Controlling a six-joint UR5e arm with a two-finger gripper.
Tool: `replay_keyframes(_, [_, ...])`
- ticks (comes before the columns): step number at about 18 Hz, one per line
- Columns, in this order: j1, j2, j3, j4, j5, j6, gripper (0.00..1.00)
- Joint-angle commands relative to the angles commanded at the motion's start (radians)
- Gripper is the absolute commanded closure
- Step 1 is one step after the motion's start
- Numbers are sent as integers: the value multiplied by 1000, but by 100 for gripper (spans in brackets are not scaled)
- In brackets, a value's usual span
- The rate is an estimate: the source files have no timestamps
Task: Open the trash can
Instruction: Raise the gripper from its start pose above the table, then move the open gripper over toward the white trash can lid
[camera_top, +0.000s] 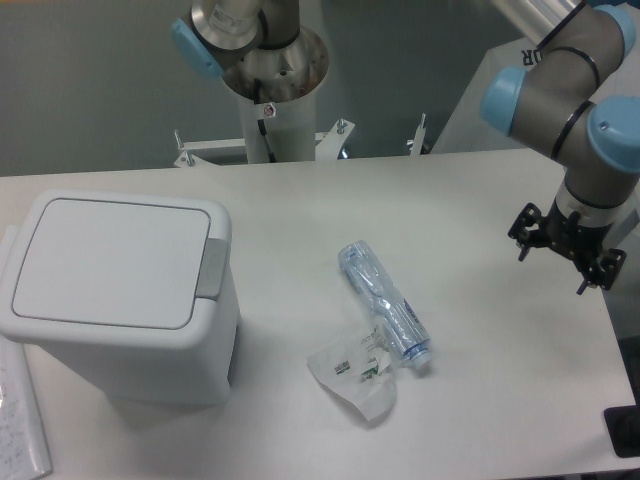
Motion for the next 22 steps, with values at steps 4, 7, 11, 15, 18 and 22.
replay_keyframes(4, [-3, 11, 6, -6, -9, -6, 0])
replay_keyframes(7, [-26, 20, 40, -31, -34, -18, 0])
replay_keyframes(11, [-54, 26, 120, -162, -75, -187, 0])
replay_keyframes(15, [-104, 47, 121, -169, -124, -309, 0])
replay_keyframes(18, [-109, 58, 121, -163, -300, -510, 0])
replay_keyframes(22, [-175, 86, 100, -161, -345, -647, 0])
